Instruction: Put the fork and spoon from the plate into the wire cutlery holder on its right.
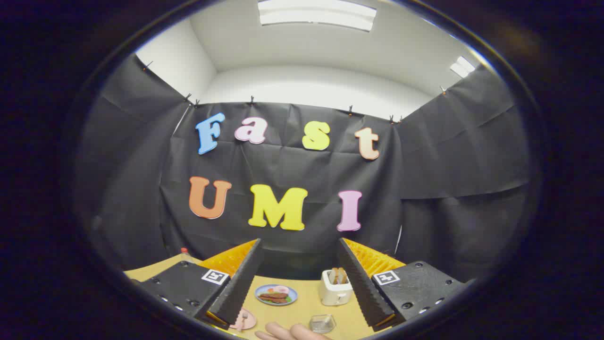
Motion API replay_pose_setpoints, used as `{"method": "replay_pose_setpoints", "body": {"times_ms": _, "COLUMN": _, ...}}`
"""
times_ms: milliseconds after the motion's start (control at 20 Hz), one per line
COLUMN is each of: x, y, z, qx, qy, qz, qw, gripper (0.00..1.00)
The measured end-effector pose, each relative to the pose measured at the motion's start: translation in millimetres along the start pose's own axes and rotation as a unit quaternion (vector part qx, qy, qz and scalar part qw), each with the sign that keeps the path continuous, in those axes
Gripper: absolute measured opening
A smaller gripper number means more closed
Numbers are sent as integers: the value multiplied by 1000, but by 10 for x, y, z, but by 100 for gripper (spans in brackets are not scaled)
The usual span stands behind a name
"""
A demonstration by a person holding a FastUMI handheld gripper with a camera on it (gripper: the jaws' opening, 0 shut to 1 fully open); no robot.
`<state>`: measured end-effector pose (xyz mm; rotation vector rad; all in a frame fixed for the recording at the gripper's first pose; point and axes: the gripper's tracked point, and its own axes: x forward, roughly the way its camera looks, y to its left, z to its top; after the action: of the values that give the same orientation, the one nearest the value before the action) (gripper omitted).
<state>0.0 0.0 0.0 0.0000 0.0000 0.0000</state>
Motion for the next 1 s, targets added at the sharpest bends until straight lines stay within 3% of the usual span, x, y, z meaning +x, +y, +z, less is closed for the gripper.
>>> {"method": "replay_pose_setpoints", "body": {"times_ms": 250, "x": -98, "y": 258, "z": -126, "qx": 4, "qy": 21, "qz": 11, "qw": 1000, "gripper": 95}}
{"method": "replay_pose_setpoints", "body": {"times_ms": 1000, "x": 26, "y": 283, "z": -748, "qx": 8, "qy": 119, "qz": 20, "qw": 993, "gripper": 95}}
